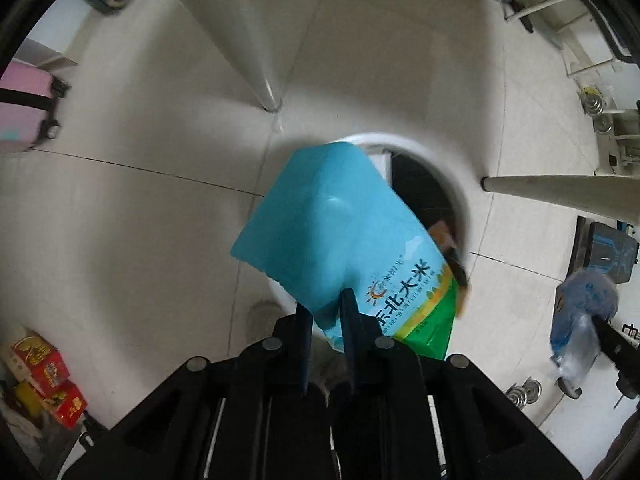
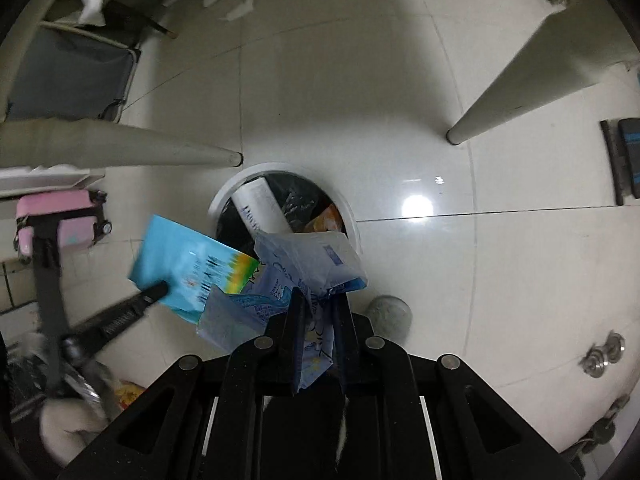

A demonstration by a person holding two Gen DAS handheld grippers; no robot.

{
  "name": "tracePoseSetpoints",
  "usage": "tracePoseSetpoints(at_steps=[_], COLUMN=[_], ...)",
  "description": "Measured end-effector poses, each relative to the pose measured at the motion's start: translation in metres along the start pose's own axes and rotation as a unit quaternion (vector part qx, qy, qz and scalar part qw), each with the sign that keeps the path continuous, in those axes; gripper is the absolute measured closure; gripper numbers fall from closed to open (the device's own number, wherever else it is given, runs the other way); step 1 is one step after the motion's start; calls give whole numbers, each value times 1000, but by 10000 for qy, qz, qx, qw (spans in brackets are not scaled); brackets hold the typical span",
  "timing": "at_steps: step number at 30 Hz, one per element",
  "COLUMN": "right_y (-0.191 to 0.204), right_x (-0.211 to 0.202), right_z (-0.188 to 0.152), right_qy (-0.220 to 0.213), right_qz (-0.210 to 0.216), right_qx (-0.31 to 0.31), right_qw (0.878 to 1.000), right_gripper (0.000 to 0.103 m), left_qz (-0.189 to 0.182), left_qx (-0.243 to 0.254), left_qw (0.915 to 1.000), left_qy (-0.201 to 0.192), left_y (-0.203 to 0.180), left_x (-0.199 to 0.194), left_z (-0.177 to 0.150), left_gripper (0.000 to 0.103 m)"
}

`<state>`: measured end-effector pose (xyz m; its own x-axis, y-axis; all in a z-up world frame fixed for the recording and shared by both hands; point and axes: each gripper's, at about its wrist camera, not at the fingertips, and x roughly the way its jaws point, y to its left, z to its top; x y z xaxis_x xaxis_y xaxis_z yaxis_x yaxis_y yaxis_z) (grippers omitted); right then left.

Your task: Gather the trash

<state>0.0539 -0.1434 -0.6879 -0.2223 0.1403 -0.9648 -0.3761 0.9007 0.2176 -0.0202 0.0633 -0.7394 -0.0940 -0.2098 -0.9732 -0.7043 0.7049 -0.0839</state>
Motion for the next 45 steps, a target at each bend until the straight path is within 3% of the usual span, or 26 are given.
tracePoseSetpoints(at_steps=[5,6,7,9,11,14,17,20,25,28,33,45], right_y=[-7,-7,-7,-7,-9,-6,1,10,41,58,67,87], right_x=[66,76,87,100,105,94,70,37,-38,-95,-194,-416], right_z=[32,35,38,41,41,38,32,19,-20,-45,-83,-164], right_qy=[236,313,443,618,712,574,349,104,-347,-588,-715,-1128], right_qz=[320,419,578,815,1016,941,564,128,-678,-866,-758,-437], right_qx=[295,399,494,678,838,817,523,62,-843,-1109,-1049,-983], right_qw=[9988,9978,9961,9924,9887,9905,9964,9998,9935,9883,9890,9878], right_gripper=[88,87,86,71,43,29,12,4,1,1,1,1], left_qz=[-322,-338,-346,-389,-339,-169,67,334,454,489,433,-262], left_qx=[-29,-28,-38,-65,-100,-85,0,87,258,402,705,1206], left_qw=[9992,9992,9992,9991,9993,9998,9994,9973,9941,9927,9899,9786], left_qy=[229,226,212,123,80,-103,-342,-643,-949,-1027,-1150,-1646], left_y=[-6,-5,-6,2,8,12,17,27,43,39,16,-24], left_x=[44,46,47,43,33,10,-19,-60,-145,-196,-271,-443], left_z=[8,5,2,-6,-13,-24,-37,-50,-81,-101,-141,-211], left_gripper=[80,63,34,12,11,11,11,11,11,11,11,11])
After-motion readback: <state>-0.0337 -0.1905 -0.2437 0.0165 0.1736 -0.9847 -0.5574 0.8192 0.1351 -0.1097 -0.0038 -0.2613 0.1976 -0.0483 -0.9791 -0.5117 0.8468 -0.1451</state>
